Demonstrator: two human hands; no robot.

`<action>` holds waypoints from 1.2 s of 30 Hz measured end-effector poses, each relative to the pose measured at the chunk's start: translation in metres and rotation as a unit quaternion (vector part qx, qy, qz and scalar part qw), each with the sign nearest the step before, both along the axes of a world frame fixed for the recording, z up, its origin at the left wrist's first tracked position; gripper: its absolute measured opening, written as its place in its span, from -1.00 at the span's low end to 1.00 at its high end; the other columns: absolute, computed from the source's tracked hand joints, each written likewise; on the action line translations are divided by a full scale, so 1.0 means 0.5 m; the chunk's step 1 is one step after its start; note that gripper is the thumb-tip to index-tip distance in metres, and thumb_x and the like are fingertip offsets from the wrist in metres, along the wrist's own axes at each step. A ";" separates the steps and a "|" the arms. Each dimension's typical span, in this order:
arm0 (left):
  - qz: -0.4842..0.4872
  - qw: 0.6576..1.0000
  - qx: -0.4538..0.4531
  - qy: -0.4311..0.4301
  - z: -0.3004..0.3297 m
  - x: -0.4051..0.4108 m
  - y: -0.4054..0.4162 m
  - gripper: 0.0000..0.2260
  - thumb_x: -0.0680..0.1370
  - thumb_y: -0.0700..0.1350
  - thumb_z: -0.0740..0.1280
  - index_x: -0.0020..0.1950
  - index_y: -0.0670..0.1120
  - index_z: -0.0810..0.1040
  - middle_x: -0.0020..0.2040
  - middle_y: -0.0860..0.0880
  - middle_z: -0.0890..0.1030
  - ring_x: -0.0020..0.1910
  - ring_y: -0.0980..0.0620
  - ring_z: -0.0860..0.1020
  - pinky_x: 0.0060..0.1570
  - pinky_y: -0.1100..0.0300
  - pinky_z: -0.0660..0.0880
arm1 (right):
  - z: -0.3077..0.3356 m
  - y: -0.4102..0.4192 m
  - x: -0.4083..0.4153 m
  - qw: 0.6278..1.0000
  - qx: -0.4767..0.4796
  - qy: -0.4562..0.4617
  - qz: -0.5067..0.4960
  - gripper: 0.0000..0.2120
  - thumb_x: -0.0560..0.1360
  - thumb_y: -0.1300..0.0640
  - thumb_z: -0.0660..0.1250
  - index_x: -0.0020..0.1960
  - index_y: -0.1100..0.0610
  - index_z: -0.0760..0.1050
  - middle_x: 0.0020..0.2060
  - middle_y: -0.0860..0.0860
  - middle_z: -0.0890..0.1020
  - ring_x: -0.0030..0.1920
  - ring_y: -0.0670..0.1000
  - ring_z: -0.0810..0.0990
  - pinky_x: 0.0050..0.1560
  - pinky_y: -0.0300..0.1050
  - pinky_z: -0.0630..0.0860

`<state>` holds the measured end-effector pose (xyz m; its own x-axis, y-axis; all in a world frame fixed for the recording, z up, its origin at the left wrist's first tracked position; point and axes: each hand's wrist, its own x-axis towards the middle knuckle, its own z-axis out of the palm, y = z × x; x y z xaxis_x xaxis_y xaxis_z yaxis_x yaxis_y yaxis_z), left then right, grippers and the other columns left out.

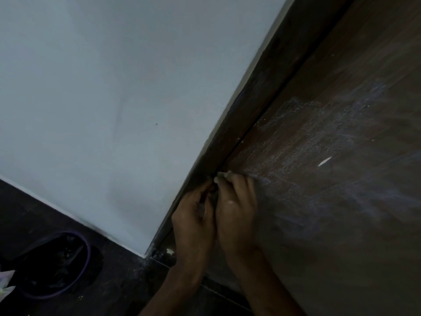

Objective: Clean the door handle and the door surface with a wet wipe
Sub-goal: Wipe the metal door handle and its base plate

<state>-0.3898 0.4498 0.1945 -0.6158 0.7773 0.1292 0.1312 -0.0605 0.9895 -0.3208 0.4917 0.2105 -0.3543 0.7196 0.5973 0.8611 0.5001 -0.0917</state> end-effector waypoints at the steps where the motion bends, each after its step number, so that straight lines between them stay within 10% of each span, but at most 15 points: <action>1: 0.001 1.000 -0.006 0.001 -0.001 0.002 0.000 -0.61 0.55 -0.35 0.34 0.30 0.00 0.62 0.19 0.16 0.64 0.13 0.46 0.51 0.15 0.54 0.37 | -0.004 0.005 -0.004 1.000 -0.014 -0.021 0.012 -0.77 0.57 0.26 0.27 0.16 0.26 0.61 0.09 0.10 0.60 0.11 0.09 0.54 0.07 0.02 0.58; 8: -0.045 0.995 0.023 0.082 -0.010 0.000 0.008 -0.56 0.52 -0.42 0.35 0.34 -0.10 0.60 0.21 -0.02 0.64 0.19 0.14 0.58 0.21 0.36 0.45 | -0.014 -0.012 0.038 0.998 -0.052 0.021 0.041 -0.75 0.57 0.25 0.25 0.24 0.20 0.51 0.14 0.07 0.54 0.14 0.08 0.53 0.10 0.04 0.59; 13: 0.002 0.994 0.031 0.108 -0.007 -0.004 0.020 -0.68 0.49 -0.39 0.41 0.22 -0.16 0.67 0.18 -0.02 0.62 0.17 0.24 0.48 0.23 0.54 0.29 | 0.025 -0.015 0.015 0.995 -0.062 -0.047 0.058 -0.76 0.50 0.26 0.32 0.14 0.26 0.62 0.08 0.10 0.64 0.14 0.08 0.58 0.17 -0.03 0.59; 17: -0.006 0.988 0.075 0.137 0.006 0.007 0.030 -0.79 0.54 -0.23 0.41 0.16 -0.15 0.70 0.05 0.00 0.66 0.05 0.28 0.51 0.12 0.56 0.34 | 0.053 -0.028 0.046 0.996 -0.031 0.089 0.002 -0.84 0.53 0.30 0.35 0.06 0.23 0.67 -0.01 0.08 0.67 0.03 0.03 0.63 0.14 -0.15 0.55; 25: 0.011 0.985 0.065 0.159 -0.079 -0.011 0.028 -0.79 0.36 -0.37 0.57 -0.04 -0.21 0.75 -0.09 -0.11 0.74 -0.12 -0.03 0.70 -0.10 0.06 0.64 | 0.051 -0.052 0.055 0.982 -0.031 0.182 -0.036 -0.84 0.43 0.40 0.46 -0.03 0.24 0.71 -0.10 0.06 0.70 -0.03 -0.24 0.55 0.09 -0.61 0.38; 36: 0.013 0.988 0.030 0.153 -0.087 -0.014 0.033 -0.83 0.34 -0.39 0.57 -0.13 -0.22 0.74 -0.17 -0.12 0.73 -0.17 0.11 0.64 0.01 0.48 0.47 | 0.038 -0.054 0.054 0.977 -0.058 0.195 -0.068 -0.81 0.42 0.41 0.48 -0.02 0.21 0.70 -0.08 0.04 0.69 -0.06 -0.19 0.61 0.03 -0.59 0.44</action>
